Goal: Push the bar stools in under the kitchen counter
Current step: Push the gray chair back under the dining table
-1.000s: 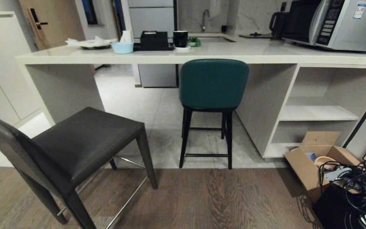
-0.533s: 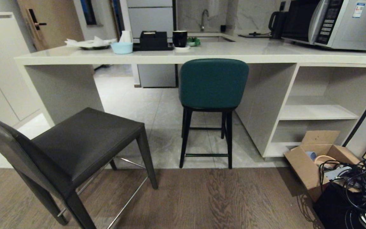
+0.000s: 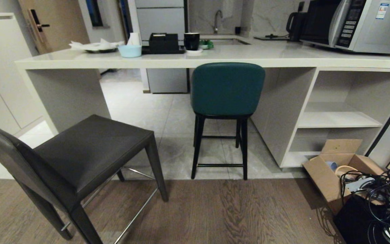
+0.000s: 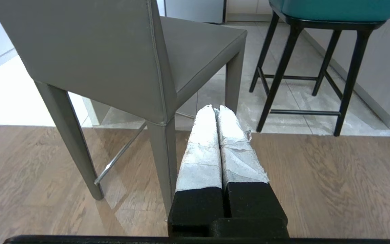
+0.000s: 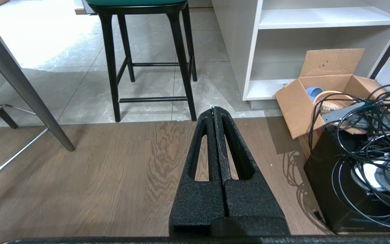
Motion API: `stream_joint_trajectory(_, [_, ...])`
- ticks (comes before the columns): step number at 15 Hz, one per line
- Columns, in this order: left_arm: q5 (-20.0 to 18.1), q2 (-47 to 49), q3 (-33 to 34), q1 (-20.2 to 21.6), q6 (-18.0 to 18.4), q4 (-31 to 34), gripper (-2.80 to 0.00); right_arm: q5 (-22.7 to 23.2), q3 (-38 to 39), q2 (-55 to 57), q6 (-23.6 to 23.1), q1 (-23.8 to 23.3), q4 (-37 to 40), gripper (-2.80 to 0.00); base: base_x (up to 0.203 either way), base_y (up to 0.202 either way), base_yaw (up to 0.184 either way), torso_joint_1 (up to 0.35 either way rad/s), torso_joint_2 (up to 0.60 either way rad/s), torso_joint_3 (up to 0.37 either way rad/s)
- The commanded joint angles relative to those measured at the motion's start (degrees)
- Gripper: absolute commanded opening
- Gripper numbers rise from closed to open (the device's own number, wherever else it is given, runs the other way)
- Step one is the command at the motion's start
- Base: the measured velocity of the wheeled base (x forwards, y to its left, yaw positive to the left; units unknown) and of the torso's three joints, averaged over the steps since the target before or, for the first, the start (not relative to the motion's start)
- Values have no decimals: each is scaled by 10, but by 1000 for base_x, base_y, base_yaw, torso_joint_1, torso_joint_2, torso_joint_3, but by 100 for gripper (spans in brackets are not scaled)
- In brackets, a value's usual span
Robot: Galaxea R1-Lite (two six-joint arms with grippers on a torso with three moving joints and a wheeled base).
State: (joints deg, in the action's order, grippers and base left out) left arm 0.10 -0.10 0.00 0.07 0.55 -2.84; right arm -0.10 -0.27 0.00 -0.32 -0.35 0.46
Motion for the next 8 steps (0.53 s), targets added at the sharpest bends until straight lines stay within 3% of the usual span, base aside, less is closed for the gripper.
stream_joint_trajectory(1, [0, 0, 11, 0, 0, -1, -280, 0, 0, 0, 0, 0, 0, -280, 0, 0, 0, 0, 0, 0])
stream_joint_trajectory(8, [0, 0, 11, 0, -2, -1, -280, 0, 0, 0, 0, 0, 0, -280, 12, 0, 1, 0, 0, 0])
